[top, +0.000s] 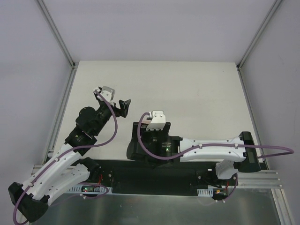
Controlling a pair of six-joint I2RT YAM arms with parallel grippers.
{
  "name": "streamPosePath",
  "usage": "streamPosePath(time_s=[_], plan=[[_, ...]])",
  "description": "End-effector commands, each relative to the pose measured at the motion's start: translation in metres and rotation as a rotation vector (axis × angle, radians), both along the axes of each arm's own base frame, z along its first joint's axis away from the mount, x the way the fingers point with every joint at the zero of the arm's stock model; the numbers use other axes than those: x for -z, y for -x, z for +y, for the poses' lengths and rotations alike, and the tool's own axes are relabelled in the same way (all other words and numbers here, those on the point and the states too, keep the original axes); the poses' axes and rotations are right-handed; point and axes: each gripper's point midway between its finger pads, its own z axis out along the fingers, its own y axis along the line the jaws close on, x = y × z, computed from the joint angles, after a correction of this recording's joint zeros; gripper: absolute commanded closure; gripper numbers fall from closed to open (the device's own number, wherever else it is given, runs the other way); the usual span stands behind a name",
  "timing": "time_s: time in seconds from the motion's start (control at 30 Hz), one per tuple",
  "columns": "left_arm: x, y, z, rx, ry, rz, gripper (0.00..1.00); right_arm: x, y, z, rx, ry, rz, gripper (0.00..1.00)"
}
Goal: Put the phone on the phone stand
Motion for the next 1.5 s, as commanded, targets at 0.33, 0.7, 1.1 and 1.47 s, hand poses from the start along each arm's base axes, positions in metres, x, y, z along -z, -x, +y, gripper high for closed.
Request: streamPosePath(time_s=[0.33,0.7,1.1,1.47], plan=[[-0.029,0.002,0.012,-0.038,0.071,-0.056,0.19,0.006,-0.024,-0.019,0.148,0.044,-0.032,0.01],[-0.030,-0.002,0.017,-0.050,0.106,-0.041,0.20,0.011,-0.033,-0.034,0.170,0.093,-0.041,0.32],[-0.026,-0.006,0.018,-0.044,0.134,-0.011,0.21,0.019,-0.031,-0.033,0.043,0.167,-0.050,0.89],[-0.022,-0.009,0.012,-0.026,0.130,0.012,0.21,0.007,-0.052,-0.079,0.095,0.243,-0.092,1.00]])
